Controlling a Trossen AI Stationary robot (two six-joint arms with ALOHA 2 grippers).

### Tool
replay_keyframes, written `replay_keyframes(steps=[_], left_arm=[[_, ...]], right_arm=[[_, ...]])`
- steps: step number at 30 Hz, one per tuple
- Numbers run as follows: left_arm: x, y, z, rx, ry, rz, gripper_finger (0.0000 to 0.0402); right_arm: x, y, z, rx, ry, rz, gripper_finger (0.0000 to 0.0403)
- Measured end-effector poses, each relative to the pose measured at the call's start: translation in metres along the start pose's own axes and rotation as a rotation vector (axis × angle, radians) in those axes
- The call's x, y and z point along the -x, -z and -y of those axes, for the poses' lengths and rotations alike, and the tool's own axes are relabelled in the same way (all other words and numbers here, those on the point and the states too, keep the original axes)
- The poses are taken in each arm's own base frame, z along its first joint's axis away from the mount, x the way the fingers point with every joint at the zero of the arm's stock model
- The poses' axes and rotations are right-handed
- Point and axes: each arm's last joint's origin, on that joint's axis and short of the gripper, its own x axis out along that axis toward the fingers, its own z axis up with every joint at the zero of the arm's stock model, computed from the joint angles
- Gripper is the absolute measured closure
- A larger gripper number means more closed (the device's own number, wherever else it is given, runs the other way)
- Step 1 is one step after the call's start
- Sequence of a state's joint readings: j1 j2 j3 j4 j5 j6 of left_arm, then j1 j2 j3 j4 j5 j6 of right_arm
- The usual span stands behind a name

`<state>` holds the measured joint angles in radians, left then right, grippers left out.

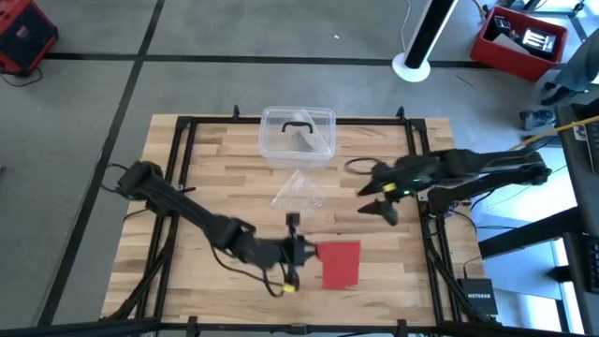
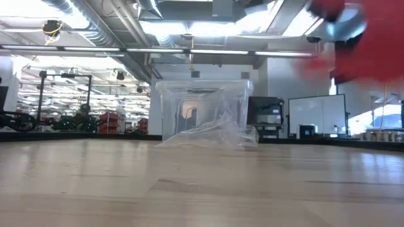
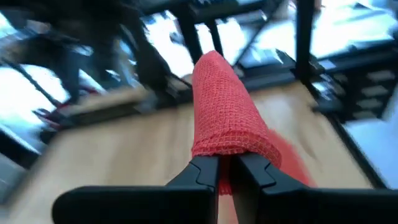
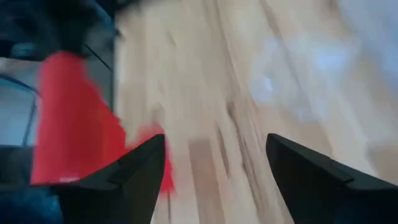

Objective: Roll bandage
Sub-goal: Roll the red bandage

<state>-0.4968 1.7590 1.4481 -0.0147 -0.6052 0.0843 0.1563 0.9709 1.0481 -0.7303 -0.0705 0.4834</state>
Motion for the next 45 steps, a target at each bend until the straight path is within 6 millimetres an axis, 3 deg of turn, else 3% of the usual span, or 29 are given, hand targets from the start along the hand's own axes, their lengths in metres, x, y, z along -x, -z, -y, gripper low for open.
replay_keyframes(steps=[5,11,14,18,25,29,33,37,42,45], left_arm=[[0.024,-0.031,-0.044,0.003,-0.079,0.086,0.0389],[0.033,-0.042,-0.072,-0.003,-0.138,0.124,0.0389],[0.039,-0.048,-0.078,0.011,-0.147,0.147,0.0389],[0.043,-0.049,-0.076,0.009,-0.134,0.152,0.0389],[0.043,-0.049,-0.076,0.012,-0.135,0.155,0.0389],[0.041,-0.049,-0.078,0.019,-0.142,0.159,0.0389],[0.041,-0.049,-0.078,0.023,-0.134,0.161,0.0389],[0.042,-0.051,-0.078,0.035,-0.117,0.18,0.0389],[0.044,-0.052,-0.073,0.04,-0.096,0.196,0.0389],[0.045,-0.052,-0.071,0.048,-0.069,0.202,0.0389]], right_arm=[[0.033,-0.003,-0.01,0.076,-0.021,0.234,0.0123],[0.04,-0.01,-0.011,0.081,0.021,0.35,0.0123],[0.032,-0.007,-0.011,0.152,0.003,0.297,0.0123],[0.015,0.015,-0.009,0.257,-0.02,0.231,0.0123],[-0.022,0.048,-0.008,0.354,-0.04,0.329,0.0123],[-0.039,0.055,-0.008,0.413,0.018,0.428,0.0123],[-0.048,0.05,-0.012,0.474,0.01,0.515,0.0131],[-0.057,0.046,-0.016,0.56,0.035,0.551,0.0197],[-0.058,0.047,-0.016,0.64,0.057,0.545,0.0364],[-0.057,0.044,-0.017,0.683,0.074,0.574,0.0385]])
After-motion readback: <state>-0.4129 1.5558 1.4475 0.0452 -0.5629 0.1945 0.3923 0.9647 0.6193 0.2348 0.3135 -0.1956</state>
